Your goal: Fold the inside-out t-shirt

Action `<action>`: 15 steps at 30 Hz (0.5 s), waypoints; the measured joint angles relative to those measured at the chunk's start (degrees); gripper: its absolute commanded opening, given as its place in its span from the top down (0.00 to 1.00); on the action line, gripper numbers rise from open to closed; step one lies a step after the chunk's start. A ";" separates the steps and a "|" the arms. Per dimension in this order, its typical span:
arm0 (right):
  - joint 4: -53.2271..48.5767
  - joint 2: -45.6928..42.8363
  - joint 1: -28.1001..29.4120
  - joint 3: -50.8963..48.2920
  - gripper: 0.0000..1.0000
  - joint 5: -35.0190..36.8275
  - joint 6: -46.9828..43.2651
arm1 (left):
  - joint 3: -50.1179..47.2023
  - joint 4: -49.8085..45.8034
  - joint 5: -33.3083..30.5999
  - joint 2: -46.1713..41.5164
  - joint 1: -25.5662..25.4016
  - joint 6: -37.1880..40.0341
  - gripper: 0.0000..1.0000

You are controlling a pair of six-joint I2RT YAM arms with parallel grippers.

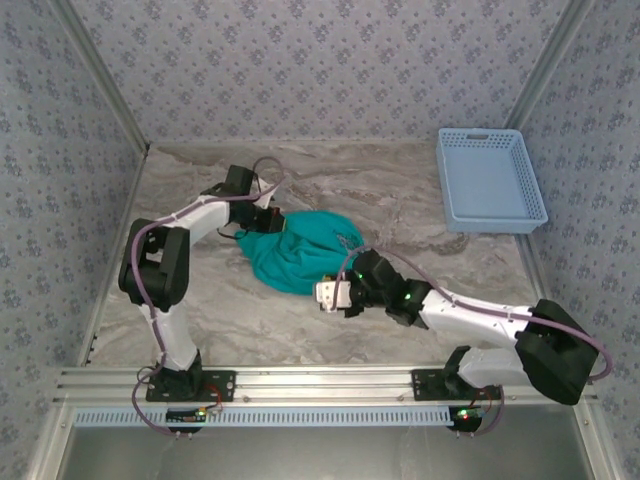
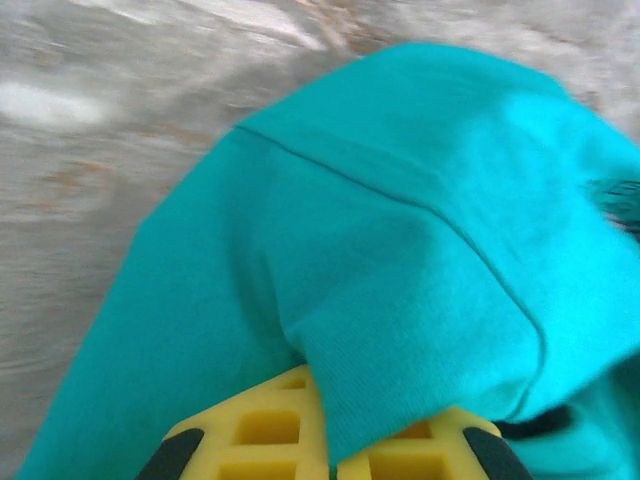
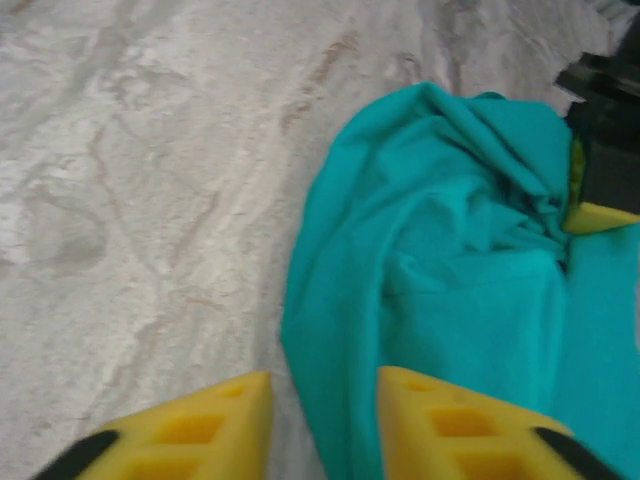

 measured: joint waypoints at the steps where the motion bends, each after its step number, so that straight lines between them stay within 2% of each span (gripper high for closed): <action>1: -0.04 0.28 -0.87 1.07 0.51 -0.59 1.77 | -1.38 0.92 2.19 -0.57 -0.09 -1.42 0.93; 4: -0.26 3.93 -3.52 7.30 0.50 -3.69 6.80 | -6.82 2.97 7.65 -3.28 -0.48 -5.22 0.93; 9: -1.88 15.91 -6.78 19.93 0.51 -8.52 11.28 | -13.44 5.55 12.74 -8.31 -0.81 -10.19 0.94; 12: -2.69 22.51 -8.41 23.67 0.56 -9.92 13.20 | -15.72 8.68 15.26 -10.97 -0.81 -13.00 0.93; 15: -5.79 26.88 -9.18 24.70 0.56 -10.16 13.84 | -16.48 10.86 16.98 -12.20 -0.81 -14.80 0.93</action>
